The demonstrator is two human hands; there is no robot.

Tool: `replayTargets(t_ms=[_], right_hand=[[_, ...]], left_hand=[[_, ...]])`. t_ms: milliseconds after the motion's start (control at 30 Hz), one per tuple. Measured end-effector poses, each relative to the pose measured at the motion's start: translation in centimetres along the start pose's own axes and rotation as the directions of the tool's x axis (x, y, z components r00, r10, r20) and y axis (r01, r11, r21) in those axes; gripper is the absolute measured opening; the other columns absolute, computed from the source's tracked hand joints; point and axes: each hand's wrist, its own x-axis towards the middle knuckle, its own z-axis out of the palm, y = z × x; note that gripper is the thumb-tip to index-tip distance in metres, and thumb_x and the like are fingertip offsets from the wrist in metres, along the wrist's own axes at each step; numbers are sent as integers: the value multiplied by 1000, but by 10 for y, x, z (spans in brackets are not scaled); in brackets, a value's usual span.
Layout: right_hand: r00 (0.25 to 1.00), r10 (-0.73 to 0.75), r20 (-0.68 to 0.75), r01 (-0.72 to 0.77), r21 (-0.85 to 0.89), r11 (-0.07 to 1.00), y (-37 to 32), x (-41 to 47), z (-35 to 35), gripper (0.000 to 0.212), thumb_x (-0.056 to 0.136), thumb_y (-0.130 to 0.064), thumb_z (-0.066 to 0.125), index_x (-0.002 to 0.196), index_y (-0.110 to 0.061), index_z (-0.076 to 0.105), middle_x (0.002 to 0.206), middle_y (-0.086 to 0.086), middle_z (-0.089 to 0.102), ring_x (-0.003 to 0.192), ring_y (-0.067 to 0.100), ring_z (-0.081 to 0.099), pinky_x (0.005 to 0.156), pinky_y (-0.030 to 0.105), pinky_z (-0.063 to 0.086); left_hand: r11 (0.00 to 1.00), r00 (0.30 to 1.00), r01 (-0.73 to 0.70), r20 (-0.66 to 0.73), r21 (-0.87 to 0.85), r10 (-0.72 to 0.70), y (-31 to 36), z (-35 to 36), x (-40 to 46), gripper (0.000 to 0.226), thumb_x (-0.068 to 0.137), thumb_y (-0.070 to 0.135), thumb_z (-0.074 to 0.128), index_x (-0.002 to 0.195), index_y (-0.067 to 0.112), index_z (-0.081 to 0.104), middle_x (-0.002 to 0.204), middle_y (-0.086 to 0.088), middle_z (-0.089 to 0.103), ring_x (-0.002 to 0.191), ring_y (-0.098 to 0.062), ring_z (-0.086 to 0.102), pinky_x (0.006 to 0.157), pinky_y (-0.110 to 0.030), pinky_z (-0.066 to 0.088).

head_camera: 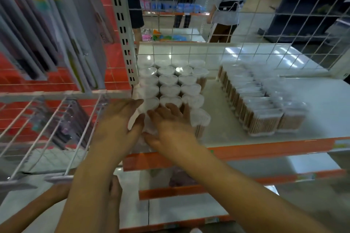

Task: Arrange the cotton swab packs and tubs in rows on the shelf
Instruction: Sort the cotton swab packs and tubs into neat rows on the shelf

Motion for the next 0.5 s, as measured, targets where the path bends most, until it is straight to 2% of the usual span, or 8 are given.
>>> replayTargets(t_ms=[167, 267, 333, 367, 433, 500], right_hand=[[996, 6, 94, -9, 24, 1000, -2, 0, 3, 36, 79, -32, 54, 107, -9, 60, 105, 10, 60, 114, 34, 44, 97, 64, 29], [991, 10, 137, -14, 32, 999, -1, 0, -1, 38, 86, -31, 54, 117, -9, 55, 116, 10, 55, 125, 31, 33, 109, 62, 6], [990, -7, 142, 2, 36, 999, -3, 2, -4, 40, 87, -32, 52, 120, -10, 54, 116, 10, 55, 127, 30, 32, 108, 62, 0], [991, -19, 133, 16, 25, 1000, -5, 2, -5, 40, 86, -32, 51, 118, -10, 57, 112, 10, 58, 124, 31, 36, 107, 66, 5], [999, -34, 16, 34, 2, 999, -6, 1, -4, 42, 77, -36, 46, 105, -11, 66, 92, 7, 64, 109, 31, 54, 97, 72, 24], [997, -28, -76, 32, 52, 998, -5, 3, -2, 47, 72, -41, 41, 96, -13, 70, 82, 3, 66, 97, 30, 62, 88, 72, 31]], left_hand=[[1000, 999, -15, 31, -17, 15, -1, 1, -7, 54, 81, 41, 41, 118, 9, 61, 116, -11, 62, 112, -27, 52, 94, -26, 33], [1000, 1000, 2, 22, -30, -2, -4, 1, -10, 44, 81, 30, 50, 119, 10, 61, 118, -10, 61, 113, -25, 51, 95, -25, 32], [999, 1000, 3, 17, -32, -2, -3, -1, -12, 43, 81, 29, 50, 118, 10, 62, 117, -10, 61, 113, -26, 52, 94, -27, 33], [999, 1000, -4, 9, -35, 4, -3, -2, -13, 43, 82, 31, 49, 117, 10, 62, 116, -10, 62, 112, -27, 52, 94, -27, 34], [999, 1000, -16, -15, -44, 15, 0, -5, -14, 48, 82, 38, 45, 116, 10, 63, 115, -9, 62, 111, -24, 53, 92, -26, 34], [998, 999, -10, -34, -65, 8, 2, -7, -14, 50, 80, 39, 44, 118, 11, 62, 118, -8, 61, 112, -23, 52, 92, -25, 33]])
